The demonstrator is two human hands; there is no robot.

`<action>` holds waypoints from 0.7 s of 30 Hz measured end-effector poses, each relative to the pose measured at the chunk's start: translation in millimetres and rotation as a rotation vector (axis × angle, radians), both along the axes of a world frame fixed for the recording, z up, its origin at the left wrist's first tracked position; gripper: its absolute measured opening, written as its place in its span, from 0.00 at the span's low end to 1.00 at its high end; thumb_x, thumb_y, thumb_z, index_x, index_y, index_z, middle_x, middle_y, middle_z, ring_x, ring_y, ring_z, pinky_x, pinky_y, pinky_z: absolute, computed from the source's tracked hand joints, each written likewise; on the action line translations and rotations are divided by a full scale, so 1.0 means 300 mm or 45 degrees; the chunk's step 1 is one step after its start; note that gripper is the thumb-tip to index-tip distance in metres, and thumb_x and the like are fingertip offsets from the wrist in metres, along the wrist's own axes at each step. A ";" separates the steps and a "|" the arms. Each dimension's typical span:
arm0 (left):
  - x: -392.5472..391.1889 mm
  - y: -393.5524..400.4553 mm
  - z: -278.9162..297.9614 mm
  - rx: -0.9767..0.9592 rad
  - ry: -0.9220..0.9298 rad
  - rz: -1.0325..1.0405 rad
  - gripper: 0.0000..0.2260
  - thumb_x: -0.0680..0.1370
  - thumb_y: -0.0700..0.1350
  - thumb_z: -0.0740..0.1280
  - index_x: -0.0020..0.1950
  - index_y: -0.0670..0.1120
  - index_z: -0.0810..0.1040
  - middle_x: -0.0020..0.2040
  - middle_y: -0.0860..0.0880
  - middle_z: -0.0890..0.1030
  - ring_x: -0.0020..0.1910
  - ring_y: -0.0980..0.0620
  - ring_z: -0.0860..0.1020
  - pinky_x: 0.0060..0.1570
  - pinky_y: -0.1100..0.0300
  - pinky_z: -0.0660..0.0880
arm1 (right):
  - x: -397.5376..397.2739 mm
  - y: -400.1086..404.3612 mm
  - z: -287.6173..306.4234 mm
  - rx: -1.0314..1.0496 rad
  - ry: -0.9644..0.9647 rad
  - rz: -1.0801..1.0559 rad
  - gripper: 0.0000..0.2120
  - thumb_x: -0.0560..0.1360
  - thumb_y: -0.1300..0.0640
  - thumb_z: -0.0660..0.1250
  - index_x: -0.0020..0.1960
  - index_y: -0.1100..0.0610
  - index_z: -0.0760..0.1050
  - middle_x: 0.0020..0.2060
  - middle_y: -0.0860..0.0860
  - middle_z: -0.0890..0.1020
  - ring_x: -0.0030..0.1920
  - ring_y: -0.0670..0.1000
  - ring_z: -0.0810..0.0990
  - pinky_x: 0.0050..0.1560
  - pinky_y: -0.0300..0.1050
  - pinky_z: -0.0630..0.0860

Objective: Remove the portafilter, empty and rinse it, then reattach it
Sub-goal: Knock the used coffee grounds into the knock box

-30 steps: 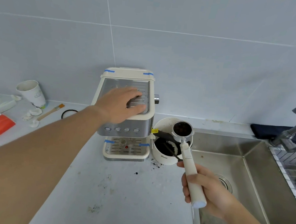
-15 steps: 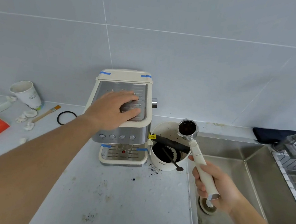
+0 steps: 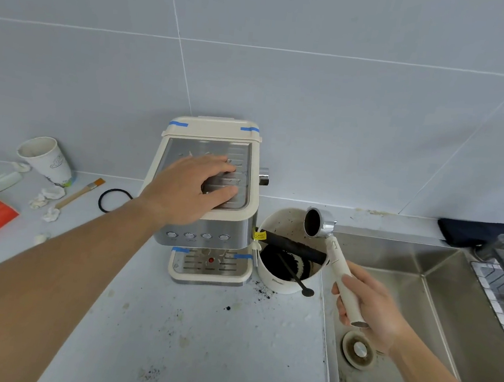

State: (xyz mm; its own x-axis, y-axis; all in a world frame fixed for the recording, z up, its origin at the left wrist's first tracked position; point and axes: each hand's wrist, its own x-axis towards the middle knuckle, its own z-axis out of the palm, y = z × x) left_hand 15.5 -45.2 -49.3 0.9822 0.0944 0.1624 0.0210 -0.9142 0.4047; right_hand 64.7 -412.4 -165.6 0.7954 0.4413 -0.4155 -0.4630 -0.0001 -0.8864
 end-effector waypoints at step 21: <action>0.004 0.002 -0.003 0.031 0.015 -0.009 0.29 0.73 0.69 0.53 0.69 0.59 0.71 0.74 0.57 0.69 0.72 0.53 0.65 0.72 0.47 0.59 | -0.017 0.047 0.006 -0.916 -0.786 0.138 0.24 0.78 0.57 0.66 0.72 0.44 0.68 0.41 0.46 0.79 0.32 0.48 0.78 0.34 0.46 0.78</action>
State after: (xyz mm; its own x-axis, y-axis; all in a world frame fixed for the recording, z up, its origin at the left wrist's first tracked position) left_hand 16.8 -44.6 -50.0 0.9847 0.0838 0.1531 0.0192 -0.9238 0.3823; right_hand 59.4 -398.3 -163.9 0.9350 0.3276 -0.1362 0.1214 -0.6560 -0.7449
